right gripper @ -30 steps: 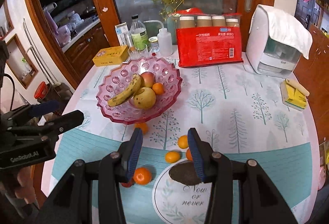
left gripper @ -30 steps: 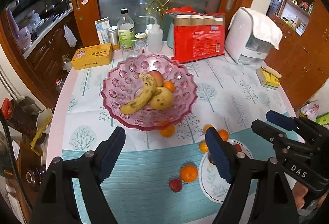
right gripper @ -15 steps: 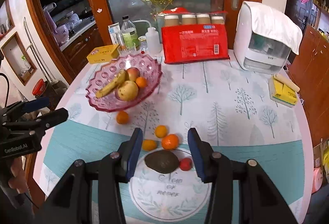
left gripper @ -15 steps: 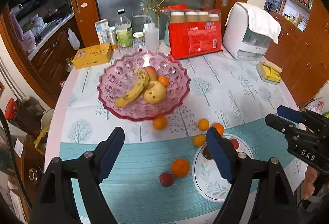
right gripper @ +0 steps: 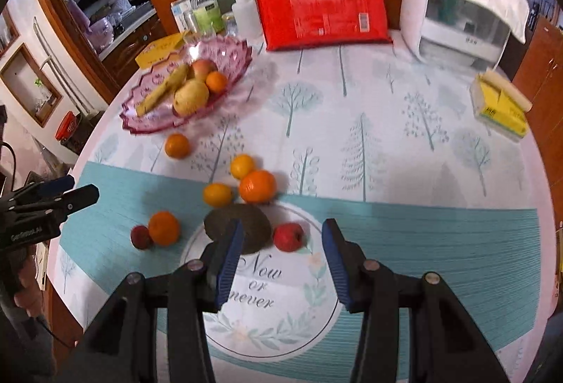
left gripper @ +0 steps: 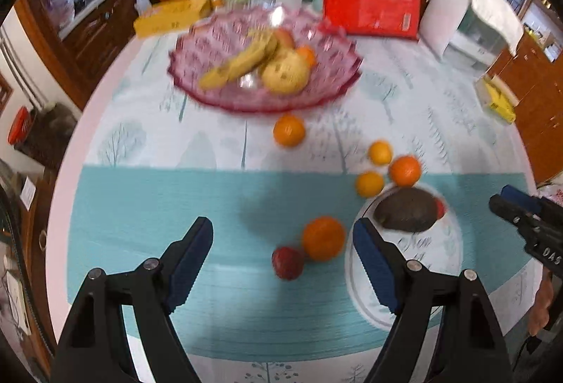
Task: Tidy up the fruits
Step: 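Open both tools to release banana and orange in the bowl, then withdraw, then grasp a small red fruit with the left tool while the right tool grasps another red fruit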
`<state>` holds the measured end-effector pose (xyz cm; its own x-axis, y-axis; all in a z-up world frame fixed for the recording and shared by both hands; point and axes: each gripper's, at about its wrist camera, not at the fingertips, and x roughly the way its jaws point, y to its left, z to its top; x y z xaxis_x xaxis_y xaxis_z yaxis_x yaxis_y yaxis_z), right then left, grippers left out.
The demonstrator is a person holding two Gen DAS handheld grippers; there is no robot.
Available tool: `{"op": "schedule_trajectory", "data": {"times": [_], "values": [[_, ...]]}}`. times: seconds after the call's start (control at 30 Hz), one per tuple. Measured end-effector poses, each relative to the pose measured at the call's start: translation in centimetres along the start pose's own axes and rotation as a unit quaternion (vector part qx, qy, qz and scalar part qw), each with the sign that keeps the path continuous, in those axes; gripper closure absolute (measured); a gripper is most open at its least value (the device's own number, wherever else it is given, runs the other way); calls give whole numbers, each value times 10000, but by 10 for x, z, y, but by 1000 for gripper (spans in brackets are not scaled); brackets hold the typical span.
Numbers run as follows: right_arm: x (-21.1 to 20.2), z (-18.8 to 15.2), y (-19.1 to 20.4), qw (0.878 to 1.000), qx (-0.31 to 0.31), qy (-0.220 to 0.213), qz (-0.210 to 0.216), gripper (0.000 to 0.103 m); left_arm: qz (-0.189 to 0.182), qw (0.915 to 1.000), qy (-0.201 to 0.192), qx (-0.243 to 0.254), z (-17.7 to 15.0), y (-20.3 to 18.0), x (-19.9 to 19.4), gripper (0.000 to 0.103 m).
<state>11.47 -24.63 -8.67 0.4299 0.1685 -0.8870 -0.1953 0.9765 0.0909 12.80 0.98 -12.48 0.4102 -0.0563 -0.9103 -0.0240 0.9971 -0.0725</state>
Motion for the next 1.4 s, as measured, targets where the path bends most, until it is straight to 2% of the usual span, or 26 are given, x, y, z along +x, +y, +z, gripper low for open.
{"op": "schedule_trajectory", "data": {"times": [0.2, 0.33, 0.57, 0.73, 0.87, 0.93, 1.07, 1.13, 1.17, 1.23, 1.4], "values": [[29, -18, -9, 9991, -291, 257, 138, 56, 208, 9990, 387, 14, -29, 6, 41, 22], [50, -27, -11, 9961, -797, 331, 204, 56, 48, 9990, 436, -95, -42, 12, 59, 22], [83, -32, -12, 9866, -1533, 479, 300, 56, -143, 9992, 371, 54, -47, 10, 79, 23], [98, -30, -11, 9806, -1874, 437, 371, 56, -165, 9989, 420, 131, -47, 6, 87, 36], [105, -27, -8, 9764, -2065, 391, 497, 56, -241, 9989, 376, 174, -48, 5, 86, 38], [106, -27, -7, 9740, -2174, 341, 531, 56, -277, 9986, 400, 196, -47, 6, 87, 46], [109, -26, -1, 9692, -2367, 276, 627, 56, -354, 9980, 408, 317, -45, 5, 87, 52], [109, -27, 2, 9663, -2496, 238, 582, 57, -379, 9976, 437, 384, -45, 5, 88, 63], [109, -28, 4, 9651, -2552, 217, 552, 58, -422, 9971, 483, 411, -46, 4, 90, 66], [108, -29, 6, 9639, -2594, 197, 566, 69, -427, 9970, 436, 467, -47, 2, 91, 73], [104, -35, 7, 9666, -2537, 137, 326, 69, -441, 9971, 406, 466, -48, -1, 92, 73]]}}
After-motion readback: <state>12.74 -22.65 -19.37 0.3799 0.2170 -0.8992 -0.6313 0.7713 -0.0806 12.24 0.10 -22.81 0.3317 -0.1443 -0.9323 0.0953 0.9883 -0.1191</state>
